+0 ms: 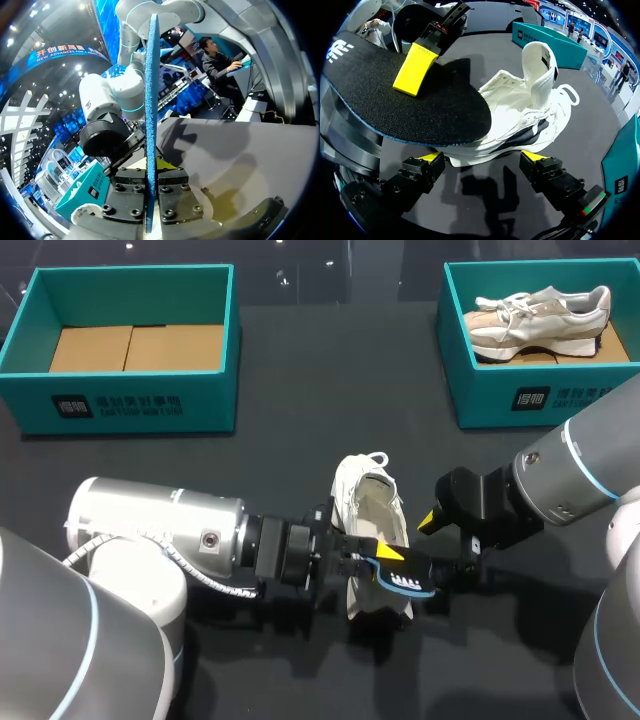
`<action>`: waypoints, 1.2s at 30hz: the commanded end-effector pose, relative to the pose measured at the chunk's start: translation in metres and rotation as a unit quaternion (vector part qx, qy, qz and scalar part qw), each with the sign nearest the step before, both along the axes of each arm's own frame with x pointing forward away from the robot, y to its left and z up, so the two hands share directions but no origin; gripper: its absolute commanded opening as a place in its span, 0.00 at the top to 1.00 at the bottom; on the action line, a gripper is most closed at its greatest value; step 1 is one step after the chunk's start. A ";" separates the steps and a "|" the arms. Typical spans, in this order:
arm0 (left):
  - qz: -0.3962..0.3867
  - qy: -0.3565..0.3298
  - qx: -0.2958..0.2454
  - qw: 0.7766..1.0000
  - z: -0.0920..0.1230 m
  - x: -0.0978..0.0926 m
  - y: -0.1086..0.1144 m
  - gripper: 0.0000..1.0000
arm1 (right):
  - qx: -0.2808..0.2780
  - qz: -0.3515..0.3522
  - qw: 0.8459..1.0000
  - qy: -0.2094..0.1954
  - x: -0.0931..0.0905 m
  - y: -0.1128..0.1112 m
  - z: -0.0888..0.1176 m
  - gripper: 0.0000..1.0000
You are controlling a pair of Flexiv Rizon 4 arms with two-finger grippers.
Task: Take the shoe out of the shoebox, open the shoe tongue, remove and reinsert the insole, then place the shoe into the shoebox
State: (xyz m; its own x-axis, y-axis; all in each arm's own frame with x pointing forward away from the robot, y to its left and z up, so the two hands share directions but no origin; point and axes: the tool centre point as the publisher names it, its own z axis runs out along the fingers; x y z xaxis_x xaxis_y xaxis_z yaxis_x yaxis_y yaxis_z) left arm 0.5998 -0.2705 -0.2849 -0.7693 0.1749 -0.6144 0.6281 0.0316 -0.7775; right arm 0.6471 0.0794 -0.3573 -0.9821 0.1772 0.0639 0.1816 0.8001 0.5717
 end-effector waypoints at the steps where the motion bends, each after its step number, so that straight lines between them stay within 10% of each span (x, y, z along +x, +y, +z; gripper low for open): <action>1: -0.007 -0.003 -0.003 1.000 0.001 -0.002 0.004 1.00 | -0.002 -0.001 1.000 -0.001 -0.001 0.001 0.000 0.00; 36: 0.010 -0.020 -0.006 1.000 -0.022 0.024 0.007 1.00 | -0.002 -0.001 1.000 -0.001 -0.001 0.001 0.000 0.00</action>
State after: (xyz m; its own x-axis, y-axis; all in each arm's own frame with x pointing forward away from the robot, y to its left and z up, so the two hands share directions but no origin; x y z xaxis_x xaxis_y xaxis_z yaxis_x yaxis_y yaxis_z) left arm 0.6221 -0.2617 -0.3042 -0.7486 0.1528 -0.6452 0.6567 0.0371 -0.7532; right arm 0.6471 0.0794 -0.3573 -0.9821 0.1772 0.0639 0.1816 0.8001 0.5717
